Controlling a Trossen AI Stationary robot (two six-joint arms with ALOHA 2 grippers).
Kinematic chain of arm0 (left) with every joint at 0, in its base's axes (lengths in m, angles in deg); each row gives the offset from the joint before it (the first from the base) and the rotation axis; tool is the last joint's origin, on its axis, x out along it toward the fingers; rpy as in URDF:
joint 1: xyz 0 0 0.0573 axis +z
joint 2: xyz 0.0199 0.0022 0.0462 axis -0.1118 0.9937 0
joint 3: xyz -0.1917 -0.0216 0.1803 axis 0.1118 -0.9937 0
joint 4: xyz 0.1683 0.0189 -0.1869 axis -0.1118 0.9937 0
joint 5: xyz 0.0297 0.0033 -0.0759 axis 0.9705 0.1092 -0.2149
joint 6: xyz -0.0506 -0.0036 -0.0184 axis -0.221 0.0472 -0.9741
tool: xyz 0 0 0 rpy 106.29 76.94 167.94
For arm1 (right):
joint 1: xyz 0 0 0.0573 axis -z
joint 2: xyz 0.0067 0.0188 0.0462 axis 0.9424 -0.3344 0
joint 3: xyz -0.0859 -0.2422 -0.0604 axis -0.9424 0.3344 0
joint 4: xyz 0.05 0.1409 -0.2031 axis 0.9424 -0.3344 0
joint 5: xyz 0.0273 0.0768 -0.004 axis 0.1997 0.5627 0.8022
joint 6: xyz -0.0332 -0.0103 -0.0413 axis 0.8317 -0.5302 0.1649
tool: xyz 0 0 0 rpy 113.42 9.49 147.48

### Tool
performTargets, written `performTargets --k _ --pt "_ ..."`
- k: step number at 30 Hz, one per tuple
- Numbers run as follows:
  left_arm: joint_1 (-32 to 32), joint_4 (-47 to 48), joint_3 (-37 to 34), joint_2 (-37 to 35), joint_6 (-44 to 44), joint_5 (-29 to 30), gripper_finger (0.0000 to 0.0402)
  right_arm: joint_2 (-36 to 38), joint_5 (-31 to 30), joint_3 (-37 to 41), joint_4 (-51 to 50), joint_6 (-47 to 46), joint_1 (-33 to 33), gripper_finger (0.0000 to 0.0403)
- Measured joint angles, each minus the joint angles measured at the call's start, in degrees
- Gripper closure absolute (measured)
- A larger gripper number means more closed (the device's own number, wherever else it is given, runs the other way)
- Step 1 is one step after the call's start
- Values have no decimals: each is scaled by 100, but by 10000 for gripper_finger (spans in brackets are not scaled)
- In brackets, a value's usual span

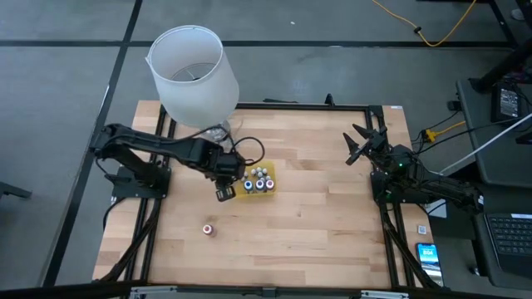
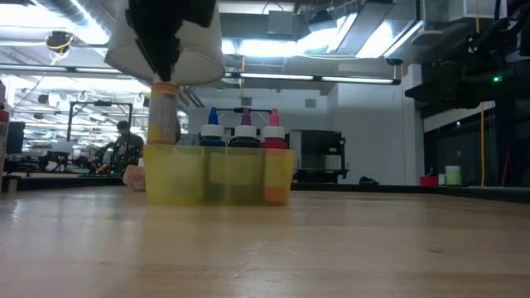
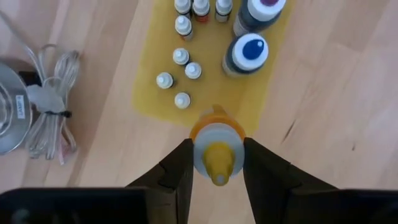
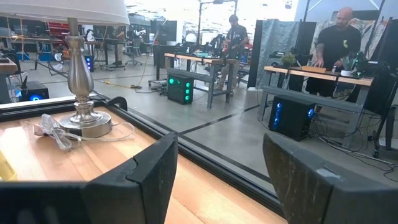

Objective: Pick & Place food coloring
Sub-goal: Put the yellow food coloring bottle into the yellow bin

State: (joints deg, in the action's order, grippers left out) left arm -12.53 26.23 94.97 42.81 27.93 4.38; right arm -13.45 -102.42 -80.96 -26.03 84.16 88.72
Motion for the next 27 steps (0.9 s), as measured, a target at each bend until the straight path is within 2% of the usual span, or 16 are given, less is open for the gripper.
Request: performTargets --k 27 --pt "-21 -1204 58 956 366 -74 291 -2 0 1 0 1 -1 166"
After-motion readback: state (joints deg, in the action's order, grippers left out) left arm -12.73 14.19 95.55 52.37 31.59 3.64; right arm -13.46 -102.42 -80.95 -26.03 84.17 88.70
